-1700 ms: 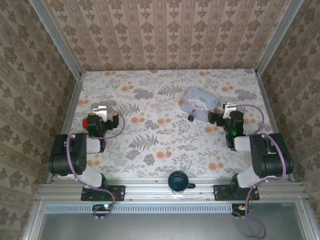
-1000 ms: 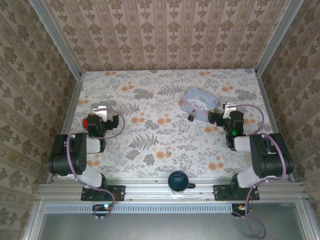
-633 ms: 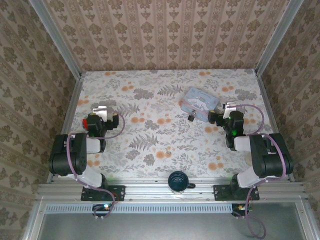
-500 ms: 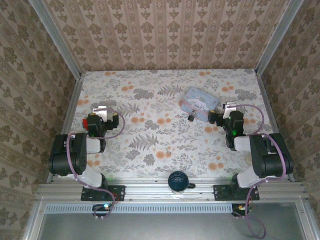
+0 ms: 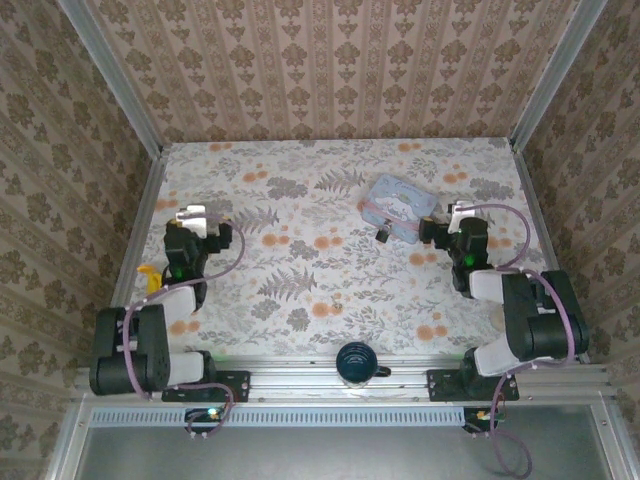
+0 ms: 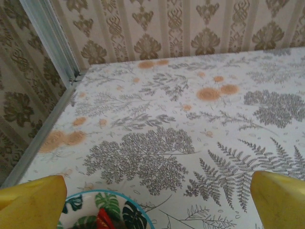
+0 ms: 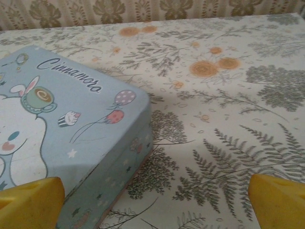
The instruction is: Unlock the padlock with the key
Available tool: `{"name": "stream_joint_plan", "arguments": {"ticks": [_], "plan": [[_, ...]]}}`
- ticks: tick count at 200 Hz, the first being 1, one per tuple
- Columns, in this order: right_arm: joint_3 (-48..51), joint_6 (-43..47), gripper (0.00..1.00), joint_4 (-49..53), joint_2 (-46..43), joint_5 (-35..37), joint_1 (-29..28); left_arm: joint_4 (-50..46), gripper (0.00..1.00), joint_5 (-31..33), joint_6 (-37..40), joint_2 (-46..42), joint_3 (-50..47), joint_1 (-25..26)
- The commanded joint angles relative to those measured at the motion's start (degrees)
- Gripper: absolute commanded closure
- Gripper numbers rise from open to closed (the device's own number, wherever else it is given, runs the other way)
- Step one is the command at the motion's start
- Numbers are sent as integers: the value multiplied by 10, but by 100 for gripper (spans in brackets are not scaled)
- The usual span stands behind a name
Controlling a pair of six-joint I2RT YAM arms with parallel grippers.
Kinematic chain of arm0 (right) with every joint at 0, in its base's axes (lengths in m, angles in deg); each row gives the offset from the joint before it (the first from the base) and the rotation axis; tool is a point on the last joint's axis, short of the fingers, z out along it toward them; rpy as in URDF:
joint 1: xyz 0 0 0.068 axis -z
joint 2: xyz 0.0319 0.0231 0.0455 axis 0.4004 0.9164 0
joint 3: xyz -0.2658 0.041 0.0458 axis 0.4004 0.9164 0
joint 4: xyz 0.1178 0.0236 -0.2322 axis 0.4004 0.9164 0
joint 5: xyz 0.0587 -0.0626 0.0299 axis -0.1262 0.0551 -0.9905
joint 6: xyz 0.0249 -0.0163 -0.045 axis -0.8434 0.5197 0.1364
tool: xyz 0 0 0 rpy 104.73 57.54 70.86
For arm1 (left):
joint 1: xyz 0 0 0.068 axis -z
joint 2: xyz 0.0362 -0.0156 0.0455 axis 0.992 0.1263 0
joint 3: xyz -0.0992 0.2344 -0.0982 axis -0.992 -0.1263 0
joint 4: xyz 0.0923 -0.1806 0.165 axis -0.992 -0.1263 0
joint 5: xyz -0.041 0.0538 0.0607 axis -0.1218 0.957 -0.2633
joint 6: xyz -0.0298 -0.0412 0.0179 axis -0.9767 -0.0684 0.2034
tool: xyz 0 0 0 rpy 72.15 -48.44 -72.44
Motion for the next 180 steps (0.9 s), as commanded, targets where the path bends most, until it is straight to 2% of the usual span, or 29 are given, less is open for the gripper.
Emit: {"name": "stream_joint_plan", "arguments": {"ticks": [1,27,48,86,105,124,156,180], "plan": [[-30,-20,0,84,-44,51,-4,-76,0,10,-33,-41,17,5],[-70,-72,0,240,-117,100,-8,-157,0,-31,-97,-83,38,14],[-93,-117,0,354,-170,119,-14,-206,0,-69,-128,-110,51,53],[-135,-163,0,530,-235,146,-67,-324,0,-26,-109,-152,64,229],[-158,-200,0,609,-252,165,-99,-365,0,-53,-91,-157,66,310],[-174,-247,0,677,-262,172,-122,-396,0,-52,-80,-156,65,386],[-174,-327,0,732,-280,162,-145,-404,0,-58,-45,-138,50,491],[-163,-361,0,728,-292,137,-148,-388,24,-117,-15,-98,46,512]]}}
